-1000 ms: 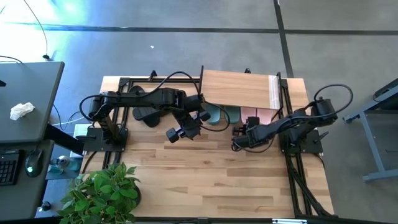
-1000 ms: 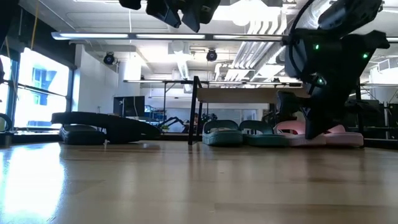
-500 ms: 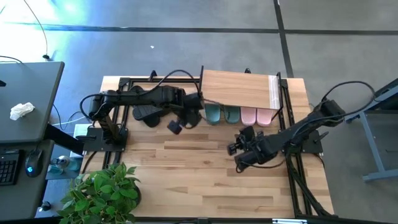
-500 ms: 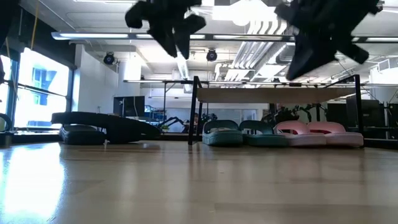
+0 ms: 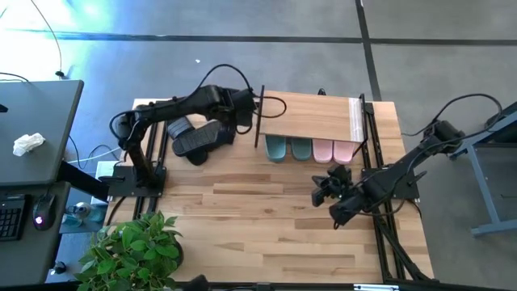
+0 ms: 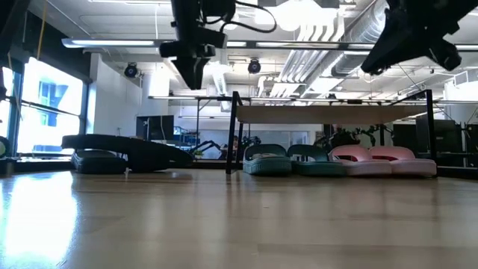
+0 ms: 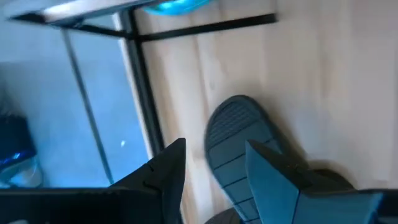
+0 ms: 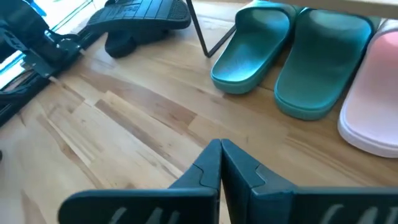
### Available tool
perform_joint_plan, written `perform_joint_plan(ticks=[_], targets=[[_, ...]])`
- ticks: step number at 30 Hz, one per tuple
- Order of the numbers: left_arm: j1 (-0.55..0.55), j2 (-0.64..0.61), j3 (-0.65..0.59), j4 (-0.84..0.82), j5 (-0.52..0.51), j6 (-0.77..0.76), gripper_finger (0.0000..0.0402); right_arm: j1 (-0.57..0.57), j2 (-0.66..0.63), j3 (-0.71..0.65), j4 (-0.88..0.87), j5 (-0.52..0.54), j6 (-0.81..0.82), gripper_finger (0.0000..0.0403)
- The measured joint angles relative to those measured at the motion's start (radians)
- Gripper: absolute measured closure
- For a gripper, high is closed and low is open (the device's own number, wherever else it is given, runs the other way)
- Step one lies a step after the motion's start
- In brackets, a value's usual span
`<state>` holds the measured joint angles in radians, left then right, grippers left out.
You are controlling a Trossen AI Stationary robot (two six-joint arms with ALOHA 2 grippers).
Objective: Pick and place slides into the shelf
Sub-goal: Put the right black slide on the shelf
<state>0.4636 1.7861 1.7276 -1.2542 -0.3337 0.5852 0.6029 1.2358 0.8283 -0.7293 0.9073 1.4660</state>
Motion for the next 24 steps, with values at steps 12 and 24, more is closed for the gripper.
perform_joint_plan(ticks=[12,24], targets=[[0.008,0.0,-0.21,0.277,-0.027,-0.017,0.025,0.0,-0.01,-0.149,0.136,-0.023,-0.006,0.0403],[0.008,0.002,-0.322,0.196,0.057,-0.112,0.025,0.001,-0.011,-0.157,0.128,-0.108,-0.018,0.0403]])
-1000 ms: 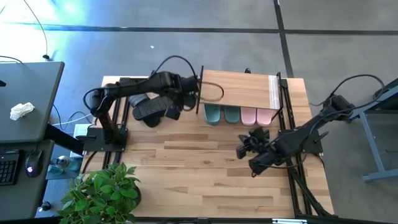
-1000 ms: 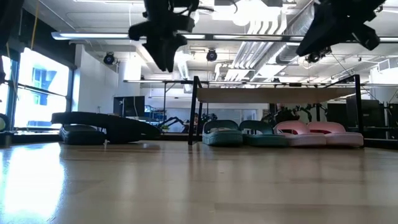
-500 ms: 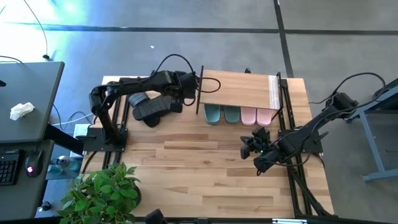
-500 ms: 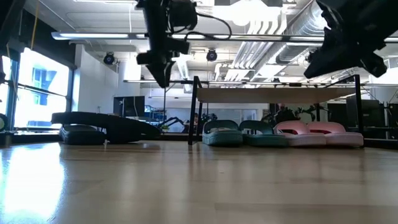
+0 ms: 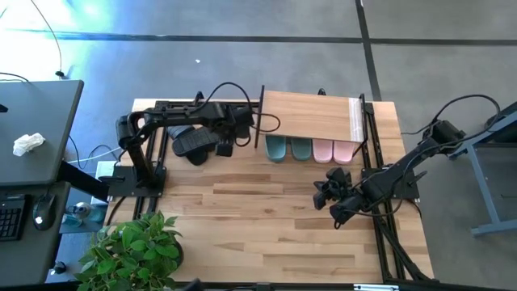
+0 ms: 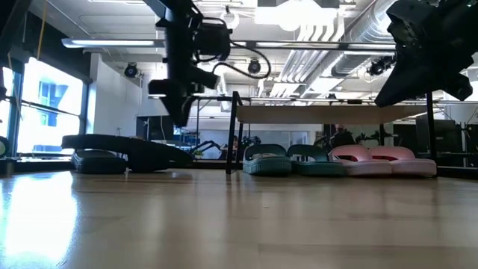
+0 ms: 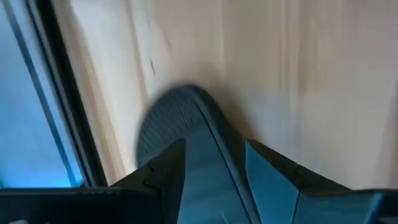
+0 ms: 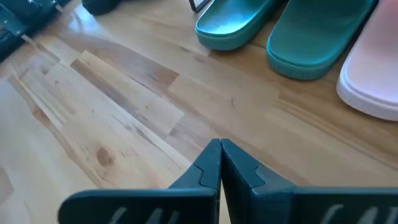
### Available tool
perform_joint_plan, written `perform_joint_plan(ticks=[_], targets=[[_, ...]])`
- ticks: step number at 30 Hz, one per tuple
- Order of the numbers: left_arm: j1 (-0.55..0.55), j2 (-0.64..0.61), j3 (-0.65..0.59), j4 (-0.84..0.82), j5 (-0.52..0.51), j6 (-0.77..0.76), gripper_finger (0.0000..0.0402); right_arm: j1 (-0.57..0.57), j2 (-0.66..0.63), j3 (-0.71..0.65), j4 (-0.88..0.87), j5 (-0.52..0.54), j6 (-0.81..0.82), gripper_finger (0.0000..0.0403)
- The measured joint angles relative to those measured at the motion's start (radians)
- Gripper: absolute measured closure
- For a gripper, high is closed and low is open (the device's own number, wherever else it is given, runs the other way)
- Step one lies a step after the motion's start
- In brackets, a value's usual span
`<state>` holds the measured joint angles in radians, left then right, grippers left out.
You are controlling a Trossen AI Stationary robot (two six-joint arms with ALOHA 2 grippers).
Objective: Pick and place slides into the shelf
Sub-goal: Put the right black slide on the shelf
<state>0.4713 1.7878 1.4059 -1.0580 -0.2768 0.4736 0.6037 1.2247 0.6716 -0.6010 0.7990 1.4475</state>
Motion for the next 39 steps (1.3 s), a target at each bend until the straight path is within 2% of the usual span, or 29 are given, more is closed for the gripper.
perform_joint_plan(ticks=[5,13,17,22,29,34,39], targets=[[0.0,0.0,0.0,-0.164,-0.057,-0.102,0.025,0.0,0.0,0.0,0.0,-0.003,-0.048,0.0403],[0.0,0.0,0.0,-0.36,-0.04,-0.28,0.025,-0.002,0.0,0.0,0.0,-0.003,-0.065,0.0403],[0.0,0.0,0.0,-0.411,-0.002,-0.314,0.025,-0.002,0.0,0.0,0.003,-0.002,-0.085,0.0403],[-0.029,-0.009,-0.001,-0.427,-0.007,-0.302,0.025,-0.001,0.0,0.0,0.005,-0.002,-0.087,0.0403],[-0.087,-0.124,-0.001,-0.4,-0.032,-0.321,0.025,-0.001,0.0,0.0,0.009,0.014,-0.106,0.0402],[-0.115,-0.2,-0.02,-0.408,-0.15,-0.39,0.025,-0.001,0.0,0.0,0.027,0.014,-0.106,0.0402],[-0.177,-0.296,-0.18,-0.315,-0.28,-0.438,0.025,-0.001,0.0,0.0,0.058,0.016,-0.108,0.0402]])
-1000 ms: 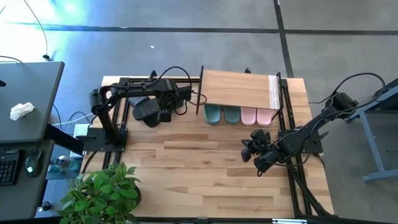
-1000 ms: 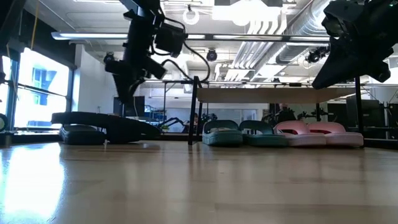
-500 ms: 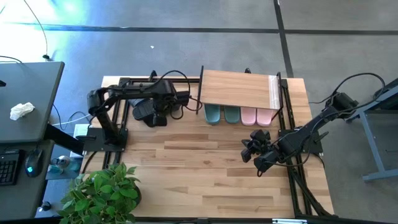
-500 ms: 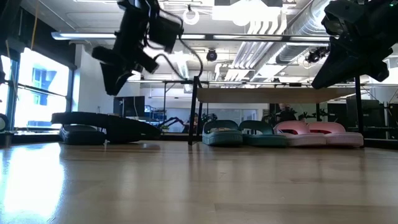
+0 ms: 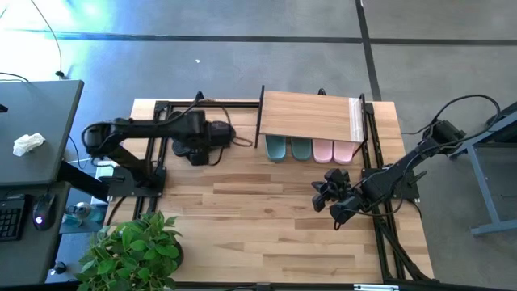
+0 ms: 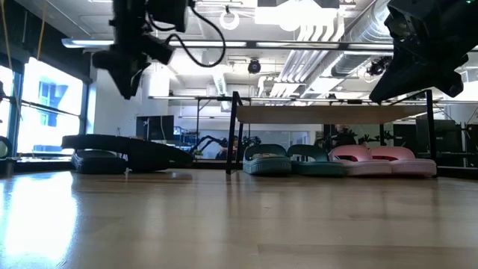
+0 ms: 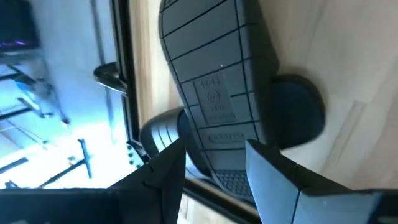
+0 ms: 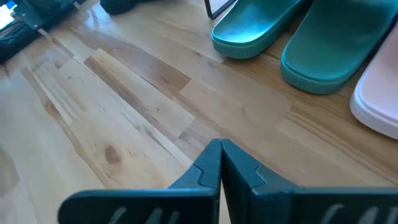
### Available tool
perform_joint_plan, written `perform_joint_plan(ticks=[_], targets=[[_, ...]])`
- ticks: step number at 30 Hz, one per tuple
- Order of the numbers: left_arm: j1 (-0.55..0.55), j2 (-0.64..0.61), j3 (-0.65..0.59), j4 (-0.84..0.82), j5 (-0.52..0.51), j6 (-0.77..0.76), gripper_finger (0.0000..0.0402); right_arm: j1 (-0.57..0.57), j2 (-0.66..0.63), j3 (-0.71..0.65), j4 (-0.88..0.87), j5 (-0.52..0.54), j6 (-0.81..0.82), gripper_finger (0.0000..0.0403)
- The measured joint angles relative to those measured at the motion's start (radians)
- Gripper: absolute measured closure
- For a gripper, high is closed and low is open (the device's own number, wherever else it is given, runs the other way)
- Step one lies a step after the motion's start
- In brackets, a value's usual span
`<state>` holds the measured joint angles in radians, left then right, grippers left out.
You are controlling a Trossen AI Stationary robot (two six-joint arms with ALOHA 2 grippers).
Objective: Pick and place slides into the shelf
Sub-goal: Put the right black slide on the shelf
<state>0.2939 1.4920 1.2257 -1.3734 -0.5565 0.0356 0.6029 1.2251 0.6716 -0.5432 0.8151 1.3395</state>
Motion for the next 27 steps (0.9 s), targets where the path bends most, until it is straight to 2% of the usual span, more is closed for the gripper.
perform_joint_plan(ticks=[5,10,14,19,27], targets=[[-0.022,-0.102,-0.186,0.189,-0.022,-0.028,0.025,0.0,0.0,0.0,0.0,0.02,-0.021,0.0402],[-0.019,-0.145,-0.325,0.257,-0.031,-0.058,0.025,-0.001,0.0,0.0,0.002,0.019,-0.021,0.0402],[-0.019,-0.141,-0.392,0.316,0.043,-0.073,0.025,-0.001,0.0,0.0,0.006,0.014,-0.02,0.0402],[-0.019,-0.139,-0.446,0.38,0.097,-0.071,0.025,-0.001,0.0,0.0,0.004,0.016,-0.038,0.0402],[-0.019,-0.139,-0.423,0.382,0.068,-0.025,0.025,-0.001,0.0,0.0,0.003,0.021,-0.042,0.0402]])
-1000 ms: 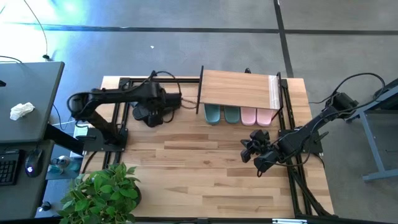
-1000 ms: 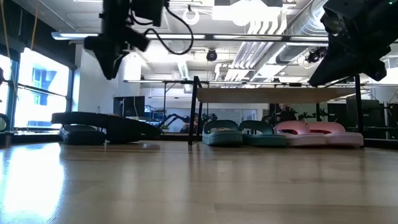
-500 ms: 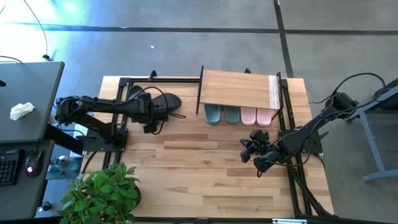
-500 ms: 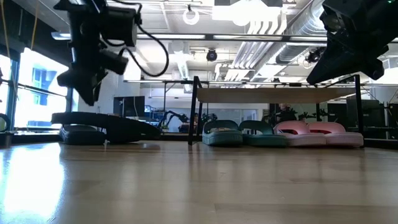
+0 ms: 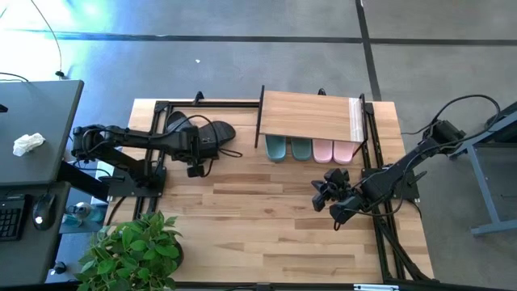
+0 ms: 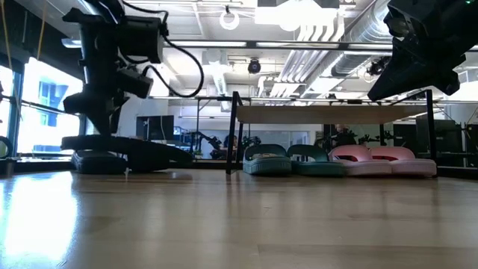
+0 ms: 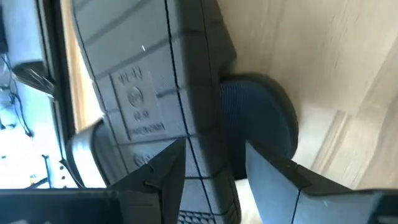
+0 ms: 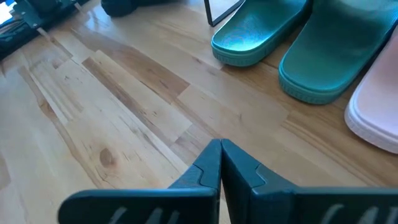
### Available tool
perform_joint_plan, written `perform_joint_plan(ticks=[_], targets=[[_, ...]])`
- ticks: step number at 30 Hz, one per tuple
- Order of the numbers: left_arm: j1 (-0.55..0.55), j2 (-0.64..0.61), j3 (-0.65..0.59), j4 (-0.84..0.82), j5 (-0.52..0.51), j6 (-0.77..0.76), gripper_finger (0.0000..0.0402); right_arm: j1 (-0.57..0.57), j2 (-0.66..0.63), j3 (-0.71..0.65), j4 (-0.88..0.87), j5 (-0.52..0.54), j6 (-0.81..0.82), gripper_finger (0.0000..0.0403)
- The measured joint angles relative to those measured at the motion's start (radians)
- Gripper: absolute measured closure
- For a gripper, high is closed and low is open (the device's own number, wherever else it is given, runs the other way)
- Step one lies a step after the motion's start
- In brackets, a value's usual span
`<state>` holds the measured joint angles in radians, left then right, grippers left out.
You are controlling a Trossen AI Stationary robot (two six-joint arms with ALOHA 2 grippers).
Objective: Pick and place slides into the shelf
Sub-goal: Put the right black slide on the shelf
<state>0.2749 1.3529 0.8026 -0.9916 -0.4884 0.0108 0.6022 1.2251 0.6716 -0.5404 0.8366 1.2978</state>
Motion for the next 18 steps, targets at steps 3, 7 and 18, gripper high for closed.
perform_joint_plan(ticks=[3,7,18], targets=[[0.0,0.0,0.032,-0.003,-0.001,0.02,0.025,0.0,0.0,0.0,0.001,-0.001,0.001,0.0402],[0.0,0.0,0.05,0.017,-0.001,0.038,0.025,0.0,0.0,0.0,0.001,-0.001,0.001,0.0402],[0.0,0.0,0.051,0.06,0.005,0.073,0.0249,0.0,0.0,0.0,0.001,-0.001,-0.001,0.0402]])
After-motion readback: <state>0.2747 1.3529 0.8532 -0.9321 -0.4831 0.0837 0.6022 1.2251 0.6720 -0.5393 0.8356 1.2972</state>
